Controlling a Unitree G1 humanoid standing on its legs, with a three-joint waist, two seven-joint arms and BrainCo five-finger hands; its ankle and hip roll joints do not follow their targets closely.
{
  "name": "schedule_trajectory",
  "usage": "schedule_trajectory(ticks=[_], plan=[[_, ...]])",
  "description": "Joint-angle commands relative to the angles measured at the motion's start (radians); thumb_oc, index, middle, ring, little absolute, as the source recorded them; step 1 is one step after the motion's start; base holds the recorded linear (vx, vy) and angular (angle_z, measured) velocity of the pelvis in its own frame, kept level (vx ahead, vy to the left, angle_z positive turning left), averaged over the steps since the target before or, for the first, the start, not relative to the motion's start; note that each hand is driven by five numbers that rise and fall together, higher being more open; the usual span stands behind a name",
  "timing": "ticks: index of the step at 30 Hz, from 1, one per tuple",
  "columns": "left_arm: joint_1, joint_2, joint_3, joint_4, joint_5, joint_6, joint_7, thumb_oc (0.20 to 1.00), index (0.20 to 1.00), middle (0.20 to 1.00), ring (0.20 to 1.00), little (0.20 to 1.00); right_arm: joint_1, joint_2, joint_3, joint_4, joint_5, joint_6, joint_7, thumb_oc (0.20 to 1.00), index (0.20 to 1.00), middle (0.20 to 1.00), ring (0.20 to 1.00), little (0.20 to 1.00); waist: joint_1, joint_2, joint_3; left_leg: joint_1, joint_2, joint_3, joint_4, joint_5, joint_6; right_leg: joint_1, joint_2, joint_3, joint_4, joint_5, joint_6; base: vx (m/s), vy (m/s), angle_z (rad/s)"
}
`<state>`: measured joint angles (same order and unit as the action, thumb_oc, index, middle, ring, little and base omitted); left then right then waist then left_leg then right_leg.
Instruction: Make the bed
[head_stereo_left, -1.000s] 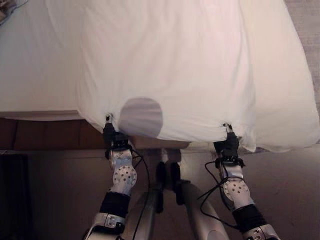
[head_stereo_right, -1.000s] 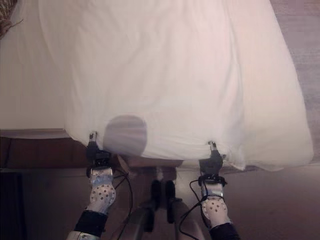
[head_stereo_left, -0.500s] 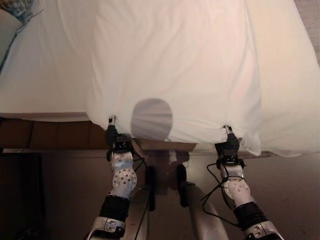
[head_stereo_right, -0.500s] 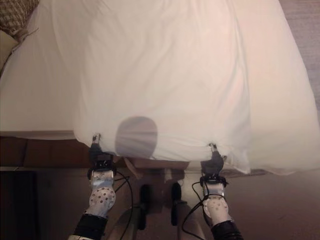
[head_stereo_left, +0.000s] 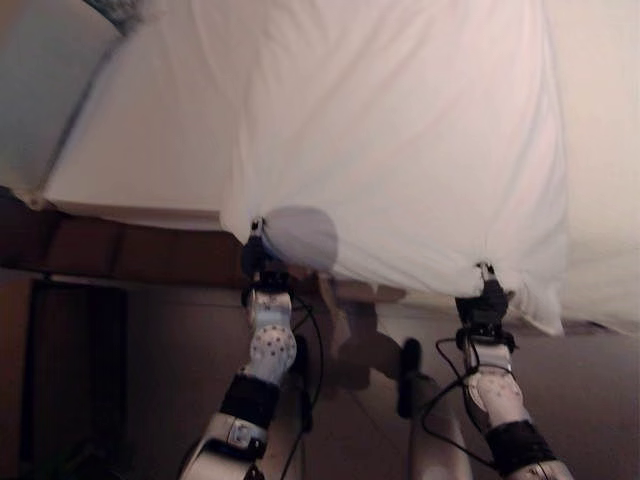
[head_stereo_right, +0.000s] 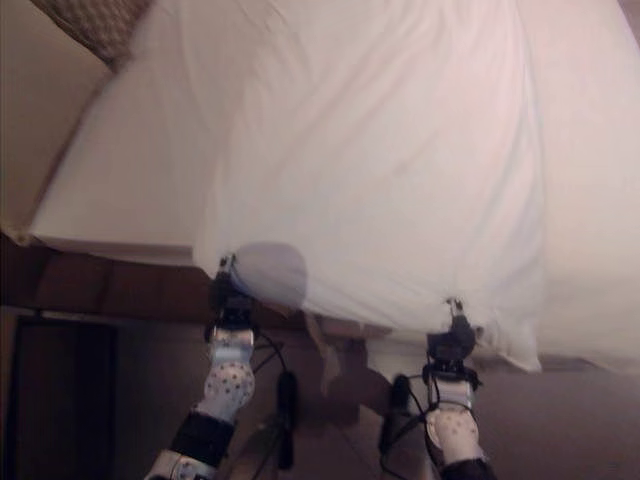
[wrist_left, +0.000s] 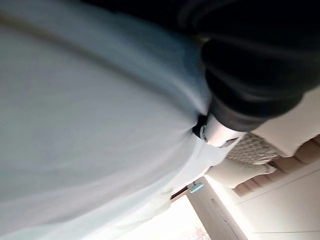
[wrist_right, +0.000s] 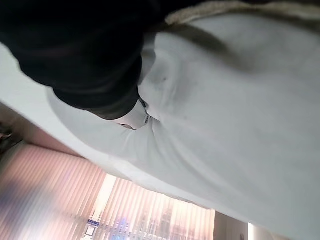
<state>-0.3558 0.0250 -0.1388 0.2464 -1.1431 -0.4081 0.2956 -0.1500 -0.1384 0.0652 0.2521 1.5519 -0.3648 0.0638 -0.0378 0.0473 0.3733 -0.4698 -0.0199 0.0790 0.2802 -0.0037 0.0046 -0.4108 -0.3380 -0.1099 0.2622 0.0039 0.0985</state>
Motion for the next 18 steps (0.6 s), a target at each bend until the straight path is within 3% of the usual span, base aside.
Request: schedule_trajectory(ticks=[1, 2, 4, 6, 8, 10, 14, 15, 16, 18], plan=[[0.078, 0.122, 0.112, -0.137, 0.071, -0.092, -0.027, 0.2, 0.2, 0.2, 0.2, 0.2, 0.002, 0.002, 0.024, -0.008, -0.045, -0.024, 0.052, 0.2, 0.2, 0.2, 0.2, 0.2, 0.008, -0.065, -0.037, 0.063, -0.02, -0.011, -0.102, -0.012, -0.02, 0.036, 0.156, 0.039, -0.132, 0.055, 0.025, 0.04, 0.317, -0.02], [0.078, 0.122, 0.112, -0.138, 0.071, -0.091, -0.026, 0.2, 0.2, 0.2, 0.2, 0.2, 0.002, 0.002, 0.024, -0.008, -0.045, -0.024, 0.052, 0.2, 0.2, 0.2, 0.2, 0.2, 0.009, -0.065, -0.036, 0.065, -0.02, -0.011, -0.104, -0.011, -0.02, 0.037, 0.156, 0.039, -0.131, 0.054, 0.025, 0.07, 0.244, -0.33], [0.09, 0.117, 0.11, -0.156, 0.101, -0.07, -0.012, 0.2, 0.2, 0.2, 0.2, 0.2, 0.016, 0.003, 0.027, -0.004, -0.052, -0.025, 0.053, 0.2, 0.2, 0.2, 0.2, 0.2, -0.006, -0.077, -0.024, 0.113, -0.048, -0.005, -0.168, 0.005, -0.027, 0.018, 0.258, 0.025, -0.126, 0.026, 0.009, 0.07, 0.213, -0.33], [0.083, 0.111, 0.103, -0.145, 0.108, -0.064, -0.002, 0.2, 0.2, 0.2, 0.2, 0.2, 0.021, 0.008, 0.028, -0.012, -0.047, -0.032, 0.055, 0.2, 0.2, 0.2, 0.2, 0.2, -0.014, -0.085, -0.018, 0.132, -0.066, 0.003, -0.192, 0.015, -0.029, 0.013, 0.307, 0.045, -0.129, 0.029, 0.006, 0.05, 0.127, 0.11], [0.092, 0.102, 0.088, -0.133, 0.115, -0.057, 0.0, 0.2, 0.2, 0.2, 0.2, 0.2, 0.031, -0.01, 0.03, -0.017, -0.051, -0.033, 0.064, 0.2, 0.2, 0.2, 0.2, 0.2, -0.026, -0.071, -0.018, 0.147, -0.085, 0.002, -0.213, 0.021, -0.011, -0.013, 0.36, 0.093, -0.096, 0.026, 0.0, 0.05, 0.085, 0.07], [0.093, 0.097, 0.084, -0.123, 0.115, -0.056, 0.009, 0.2, 0.2, 0.2, 0.2, 0.2, 0.035, -0.017, 0.033, -0.017, -0.049, -0.036, 0.065, 0.2, 0.2, 0.2, 0.2, 0.2, -0.034, -0.057, -0.018, 0.15, -0.093, 0.007, -0.213, 0.014, -0.005, -0.038, 0.379, 0.117, -0.078, 0.028, -0.004, 0.03, 0.015, 0.08], [0.105, 0.083, 0.079, -0.113, 0.11, -0.051, 0.002, 0.2, 0.2, 0.2, 0.2, 0.2, 0.055, -0.027, 0.025, -0.011, -0.048, -0.032, 0.062, 0.2, 0.2, 0.2, 0.2, 0.2, -0.042, -0.04, -0.024, 0.132, -0.1, 0.013, -0.156, -0.005, -0.004, -0.027, 0.364, 0.131, -0.092, 0.034, -0.008, 0.03, -0.054, -0.02], [0.11, 0.066, 0.075, -0.114, 0.105, -0.057, 0.002, 0.2, 0.2, 0.2, 0.2, 0.2, 0.053, -0.036, 0.021, -0.012, -0.047, -0.032, 0.054, 0.2, 0.2, 0.2, 0.2, 0.2, -0.044, -0.033, -0.021, 0.106, -0.096, 0.046, -0.05, -0.021, -0.029, 0.001, 0.353, 0.126, -0.1, 0.024, -0.018, 0.01, -0.092, 0.0], [0.11, 0.065, 0.075, -0.114, 0.105, -0.057, 0.003, 0.2, 0.2, 0.2, 0.2, 0.2, 0.053, -0.037, 0.02, -0.012, -0.048, -0.032, 0.054, 0.2, 0.2, 0.2, 0.2, 0.2, -0.044, -0.031, -0.019, 0.102, -0.094, 0.046, -0.038, -0.027, -0.03, 0.002, 0.354, 0.125, -0.1, 0.024, -0.018, 0.0, -0.126, 0.0], [0.113, 0.053, 0.073, -0.121, 0.095, -0.061, -0.007, 0.2, 0.2, 0.2, 0.2, 0.2, 0.054, -0.051, 0.008, -0.012, -0.053, -0.031, 0.056, 0.2, 0.2, 0.2, 0.2, 0.2, -0.044, -0.03, 0.002, 0.061, -0.069, 0.051, 0.109, -0.001, -0.085, 0.028, 0.349, 0.111, -0.075, 0.002, -0.037, 0.01, -0.127, 0.22]])
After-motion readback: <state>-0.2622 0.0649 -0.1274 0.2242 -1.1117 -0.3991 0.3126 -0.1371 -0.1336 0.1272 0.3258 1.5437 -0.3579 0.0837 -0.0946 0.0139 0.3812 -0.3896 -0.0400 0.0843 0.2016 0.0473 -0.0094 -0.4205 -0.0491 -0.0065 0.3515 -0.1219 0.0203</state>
